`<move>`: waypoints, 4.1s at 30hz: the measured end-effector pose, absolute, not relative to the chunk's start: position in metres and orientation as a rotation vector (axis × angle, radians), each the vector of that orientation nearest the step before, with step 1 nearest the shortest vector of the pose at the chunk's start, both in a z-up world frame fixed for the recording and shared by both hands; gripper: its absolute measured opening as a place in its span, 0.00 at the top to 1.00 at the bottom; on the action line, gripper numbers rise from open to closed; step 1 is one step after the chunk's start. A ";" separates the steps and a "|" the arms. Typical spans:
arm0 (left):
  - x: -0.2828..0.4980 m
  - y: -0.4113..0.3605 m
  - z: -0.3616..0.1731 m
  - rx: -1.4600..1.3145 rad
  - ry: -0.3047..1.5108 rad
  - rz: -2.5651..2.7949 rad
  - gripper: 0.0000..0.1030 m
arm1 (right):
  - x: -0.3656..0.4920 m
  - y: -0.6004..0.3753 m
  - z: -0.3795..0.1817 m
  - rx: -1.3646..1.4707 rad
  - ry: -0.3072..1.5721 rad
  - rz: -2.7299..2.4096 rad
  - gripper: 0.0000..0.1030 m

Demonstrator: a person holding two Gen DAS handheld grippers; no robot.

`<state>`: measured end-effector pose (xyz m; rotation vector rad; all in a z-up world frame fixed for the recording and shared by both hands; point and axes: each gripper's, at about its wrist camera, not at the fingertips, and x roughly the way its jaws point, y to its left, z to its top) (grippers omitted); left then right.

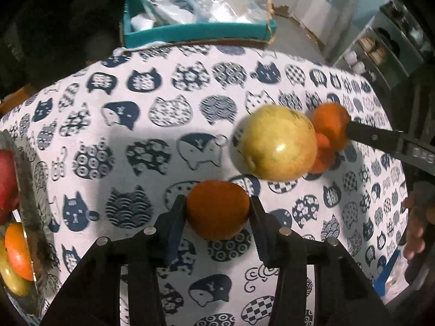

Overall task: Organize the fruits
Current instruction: 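Grasp a small orange with the left gripper while the right gripper grasps the large orange, then lift both oranges and carry them toward the glass bowl, then lower both held oranges into the bowl and open both grippers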

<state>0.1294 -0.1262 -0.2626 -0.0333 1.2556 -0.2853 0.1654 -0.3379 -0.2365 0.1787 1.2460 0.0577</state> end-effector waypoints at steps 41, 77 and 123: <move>0.107 -0.044 -0.187 -0.144 1.069 -0.192 0.55 | 0.163 -0.302 -0.227 0.040 1.135 -0.010 0.39; 0.046 0.051 -0.104 -0.156 0.858 -0.024 0.55 | 0.096 -0.159 -0.095 -0.104 0.898 0.264 0.39; 0.061 0.214 -0.226 -0.345 1.110 0.239 0.55 | 0.125 0.055 -0.192 -0.112 1.119 0.622 0.39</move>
